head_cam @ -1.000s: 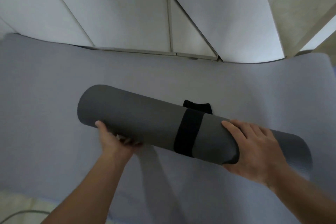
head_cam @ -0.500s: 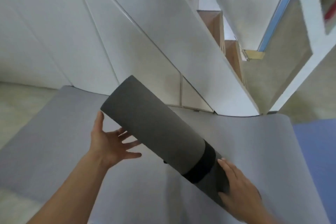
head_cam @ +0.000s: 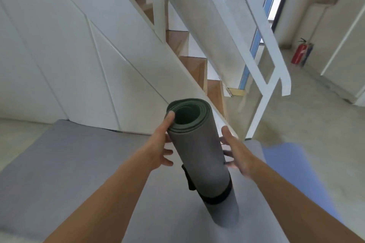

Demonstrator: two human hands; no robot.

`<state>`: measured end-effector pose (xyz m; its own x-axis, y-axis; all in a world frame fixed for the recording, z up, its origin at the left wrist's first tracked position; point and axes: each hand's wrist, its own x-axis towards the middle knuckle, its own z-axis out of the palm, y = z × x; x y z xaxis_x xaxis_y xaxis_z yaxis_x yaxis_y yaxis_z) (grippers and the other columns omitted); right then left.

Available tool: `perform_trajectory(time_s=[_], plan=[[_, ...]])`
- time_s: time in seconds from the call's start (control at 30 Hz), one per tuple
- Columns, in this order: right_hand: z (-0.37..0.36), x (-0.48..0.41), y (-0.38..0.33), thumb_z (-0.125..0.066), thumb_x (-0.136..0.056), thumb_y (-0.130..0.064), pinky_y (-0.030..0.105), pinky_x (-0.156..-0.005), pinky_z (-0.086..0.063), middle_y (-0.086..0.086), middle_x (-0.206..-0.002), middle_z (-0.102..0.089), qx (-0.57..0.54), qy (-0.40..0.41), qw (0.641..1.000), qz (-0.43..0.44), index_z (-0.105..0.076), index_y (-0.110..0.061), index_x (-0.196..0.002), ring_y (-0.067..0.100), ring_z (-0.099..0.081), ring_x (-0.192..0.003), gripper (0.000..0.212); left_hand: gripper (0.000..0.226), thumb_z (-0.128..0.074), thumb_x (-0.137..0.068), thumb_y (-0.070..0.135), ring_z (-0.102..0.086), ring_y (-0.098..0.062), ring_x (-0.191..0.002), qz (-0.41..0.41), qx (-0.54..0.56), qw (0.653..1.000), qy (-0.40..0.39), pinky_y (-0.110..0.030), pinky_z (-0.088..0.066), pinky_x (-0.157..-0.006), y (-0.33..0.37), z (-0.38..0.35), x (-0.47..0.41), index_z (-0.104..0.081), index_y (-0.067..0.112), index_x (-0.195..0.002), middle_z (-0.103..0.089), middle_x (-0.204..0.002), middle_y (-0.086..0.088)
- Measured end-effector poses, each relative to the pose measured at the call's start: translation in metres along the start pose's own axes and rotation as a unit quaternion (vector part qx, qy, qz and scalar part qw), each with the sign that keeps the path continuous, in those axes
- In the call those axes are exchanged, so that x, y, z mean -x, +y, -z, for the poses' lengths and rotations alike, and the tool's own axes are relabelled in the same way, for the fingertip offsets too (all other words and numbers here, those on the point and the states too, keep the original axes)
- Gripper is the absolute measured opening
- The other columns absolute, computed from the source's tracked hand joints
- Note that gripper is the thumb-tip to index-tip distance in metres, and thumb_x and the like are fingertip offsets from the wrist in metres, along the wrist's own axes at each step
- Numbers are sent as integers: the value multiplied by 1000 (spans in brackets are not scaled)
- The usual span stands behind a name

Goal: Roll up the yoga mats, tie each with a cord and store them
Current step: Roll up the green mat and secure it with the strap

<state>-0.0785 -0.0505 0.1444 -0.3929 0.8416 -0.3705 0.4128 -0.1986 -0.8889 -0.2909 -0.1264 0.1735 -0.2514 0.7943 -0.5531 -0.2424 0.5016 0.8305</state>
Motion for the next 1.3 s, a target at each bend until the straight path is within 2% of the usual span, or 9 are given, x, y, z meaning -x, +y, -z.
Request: perform_trajectory(time_s=[0.17,0.33,0.43,0.6,0.7,0.77,0.87,1.07,1.3], plan=[[25,47,-29,-36,-58,-87,52,-101,-47,4,-140,-48,-6,17,1000,-11,-34,-30,-142,31,-53,-121,101,55,-60,-84,60,-63,-33,-100,-63,-17,998,-18,-44,-57,-73,14,-44,34,-60,23,-123,-62,-120,-6],[40,66,-50,-26,-51,-102,49,-93,-52,5,-122,-66,-11,26,1000,12,-57,-27,-131,28,-61,-114,114,58,-67,-79,56,-65,-34,-99,-81,-135,987,-35,-46,-61,-73,19,-47,51,-53,22,-125,-61,-119,-7],[34,57,-72,-23,-71,-94,33,-77,-46,0,-115,-68,101,72,991,51,-60,-27,-126,18,-63,-103,95,46,-65,-87,45,-64,-31,-98,-78,-195,977,-33,-46,-58,-78,15,-51,53,-50,20,-123,-62,-115,-7],[27,24,-81,-14,-90,-78,42,-95,-47,-1,-128,-60,388,99,910,103,-50,-31,-134,21,-57,-109,73,99,-75,-64,65,-53,-32,-122,-95,-215,971,-31,-56,-47,-101,33,-60,29,-34,28,-147,-50,-142,-5],[23,9,-81,-18,-97,-67,44,-91,-49,-1,-117,-63,431,97,887,136,-53,-32,-125,20,-57,-100,56,109,-85,-67,42,-44,-27,-133,-149,-218,964,-35,-47,-39,-112,44,-58,8,-22,27,-156,-37,-152,-3],[20,0,-85,-20,-98,-65,45,-91,-49,-1,-114,-63,447,89,878,147,-53,-32,-123,20,-57,-98,53,79,-82,-76,26,-59,-26,-117,-163,-210,963,-52,-42,-48,-103,49,-52,-4,-43,16,-144,-57,-133,-7],[16,-8,-89,-23,-96,-63,46,-89,-48,-3,-111,-62,448,86,877,154,-53,-33,-120,21,-56,-99,48,31,-83,-76,24,-69,-27,-93,-197,-208,958,4,-39,-56,-84,51,-46,-14,-64,10,-96,-71,-94,-10],[23,-2,-96,-64,-75,-50,43,-85,-53,-4,-101,-62,502,34,854,134,-47,-33,-122,19,-59,-90,53,36,-85,-70,43,-70,-21,-81,-232,-293,926,52,-44,-60,-81,54,-49,-6,-68,13,-82,-72,-81,-4],[40,-58,-118,-78,-74,-41,39,-77,-52,-9,-83,-63,487,0,859,161,-56,-36,-86,11,-59,-78,26,46,-83,-70,52,-72,-24,-84,-195,-319,927,-10,-46,-60,-83,89,-41,-44,-72,9,-82,-74,-83,-8]])
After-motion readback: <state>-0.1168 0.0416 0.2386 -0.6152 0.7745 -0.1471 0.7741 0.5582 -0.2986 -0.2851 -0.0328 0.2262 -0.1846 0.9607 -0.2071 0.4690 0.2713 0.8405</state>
